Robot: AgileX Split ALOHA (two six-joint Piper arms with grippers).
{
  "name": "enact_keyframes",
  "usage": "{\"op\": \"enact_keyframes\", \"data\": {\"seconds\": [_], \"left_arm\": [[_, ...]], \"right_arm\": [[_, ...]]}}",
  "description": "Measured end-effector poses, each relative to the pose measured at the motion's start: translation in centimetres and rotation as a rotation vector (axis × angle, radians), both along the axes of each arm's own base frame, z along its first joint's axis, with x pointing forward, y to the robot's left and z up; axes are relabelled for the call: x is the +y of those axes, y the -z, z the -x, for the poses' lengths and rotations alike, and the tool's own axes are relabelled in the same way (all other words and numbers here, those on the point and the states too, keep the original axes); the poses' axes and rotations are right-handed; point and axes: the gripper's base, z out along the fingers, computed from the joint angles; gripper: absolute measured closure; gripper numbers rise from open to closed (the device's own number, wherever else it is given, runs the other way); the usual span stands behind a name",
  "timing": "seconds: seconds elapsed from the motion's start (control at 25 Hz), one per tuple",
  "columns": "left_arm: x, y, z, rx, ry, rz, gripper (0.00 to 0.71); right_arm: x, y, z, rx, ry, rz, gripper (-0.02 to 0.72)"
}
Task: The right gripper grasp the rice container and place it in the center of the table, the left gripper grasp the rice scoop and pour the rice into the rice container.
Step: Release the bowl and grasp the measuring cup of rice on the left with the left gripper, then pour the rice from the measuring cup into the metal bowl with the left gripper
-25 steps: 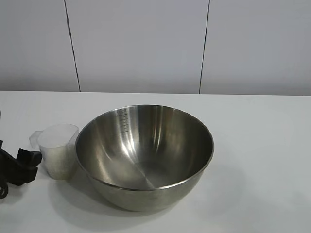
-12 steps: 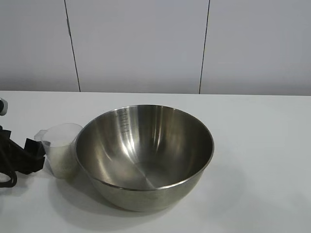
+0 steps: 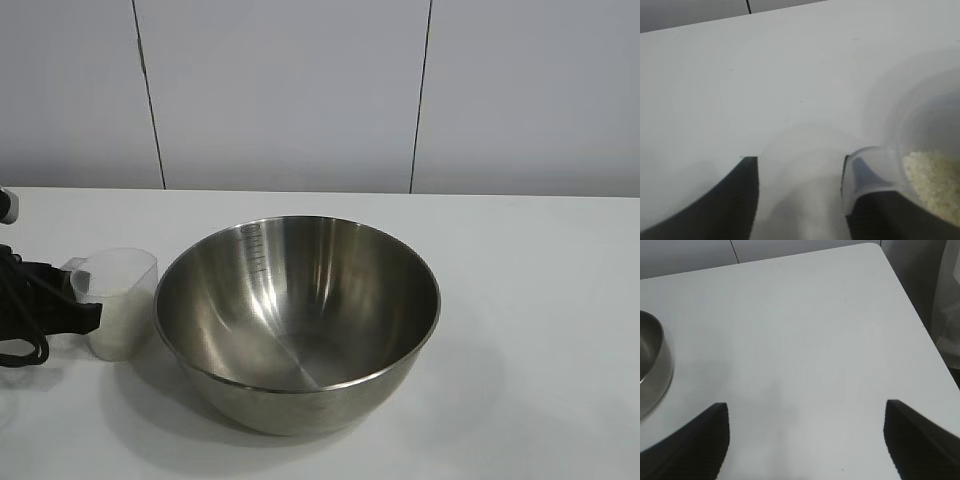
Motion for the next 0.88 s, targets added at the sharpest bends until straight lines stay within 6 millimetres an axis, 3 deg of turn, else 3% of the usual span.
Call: {"op": "enact_keyframes", "data": {"seconds": [0.4, 0.68, 0.88], "left_arm": [[-0.7, -0.6, 0.1, -0.021, 0.085, -0.014, 0.704], [-0.9, -3.7, -0.3, -0.146, 0.127, -0.059, 0.704], [-1.5, -7.3, -0.5, -0.248, 0.218, -0.144, 0.704]], "right_arm": [[0.0, 0.0, 0.0, -0.001, -0.001, -0.002, 0.126], [0.0, 0.0, 0.0, -0.001, -0.001, -0.002, 0.126], [0.0, 0.0, 0.0, -0.001, -0.001, -0.002, 0.126]]}}
